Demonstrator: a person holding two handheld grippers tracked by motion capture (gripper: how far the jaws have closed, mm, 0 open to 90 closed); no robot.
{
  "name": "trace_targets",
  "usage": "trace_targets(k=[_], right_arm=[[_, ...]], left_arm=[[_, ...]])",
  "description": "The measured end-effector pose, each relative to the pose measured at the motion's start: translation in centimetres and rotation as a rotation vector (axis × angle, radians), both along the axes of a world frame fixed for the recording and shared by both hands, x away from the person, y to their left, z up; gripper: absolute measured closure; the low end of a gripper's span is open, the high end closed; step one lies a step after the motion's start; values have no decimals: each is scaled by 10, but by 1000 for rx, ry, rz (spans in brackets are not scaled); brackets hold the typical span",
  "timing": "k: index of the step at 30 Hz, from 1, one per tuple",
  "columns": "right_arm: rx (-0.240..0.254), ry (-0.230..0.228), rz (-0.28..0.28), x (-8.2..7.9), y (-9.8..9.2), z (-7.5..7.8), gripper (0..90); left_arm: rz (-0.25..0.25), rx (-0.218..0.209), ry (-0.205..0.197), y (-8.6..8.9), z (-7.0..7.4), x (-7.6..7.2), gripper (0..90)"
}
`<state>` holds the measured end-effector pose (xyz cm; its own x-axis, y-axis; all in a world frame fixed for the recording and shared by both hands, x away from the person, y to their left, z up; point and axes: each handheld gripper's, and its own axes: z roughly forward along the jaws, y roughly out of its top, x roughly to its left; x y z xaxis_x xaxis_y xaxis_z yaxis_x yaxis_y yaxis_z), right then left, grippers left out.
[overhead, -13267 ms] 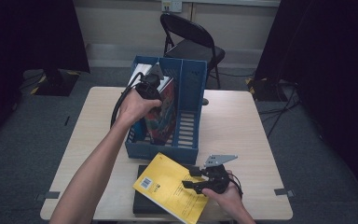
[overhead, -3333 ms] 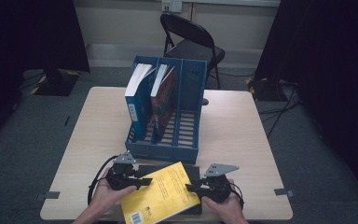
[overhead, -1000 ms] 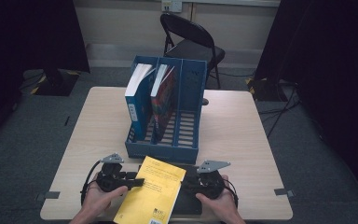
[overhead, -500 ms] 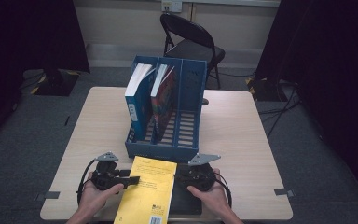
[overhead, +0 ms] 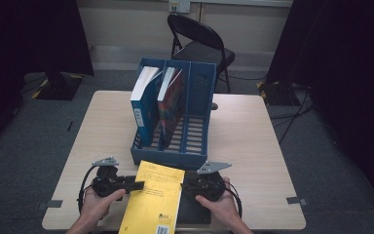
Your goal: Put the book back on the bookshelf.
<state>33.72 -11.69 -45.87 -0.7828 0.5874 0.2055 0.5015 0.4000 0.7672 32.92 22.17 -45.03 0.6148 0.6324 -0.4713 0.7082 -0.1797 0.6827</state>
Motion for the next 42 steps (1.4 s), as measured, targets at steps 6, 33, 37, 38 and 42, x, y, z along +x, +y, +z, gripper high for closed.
trace_targets(k=[6, 33, 37, 38, 42], right_arm=[[1, -2, -2, 0, 0, 0, 600], [9, 15, 13, 2, -2, -2, 586], [8, 16, 14, 2, -1, -2, 586], [10, 18, 15, 2, -1, -3, 586], [8, 15, 14, 2, -1, -2, 585]], left_arm=[[8, 53, 12, -5, 1, -4, 520], [-43, -66, 85, -6, 3, 1, 505], [-45, -118, 134, -1, -1, 2, 506], [-38, -133, 135, -2, 0, 2, 508], [-43, -130, 113, -10, 2, 3, 496]])
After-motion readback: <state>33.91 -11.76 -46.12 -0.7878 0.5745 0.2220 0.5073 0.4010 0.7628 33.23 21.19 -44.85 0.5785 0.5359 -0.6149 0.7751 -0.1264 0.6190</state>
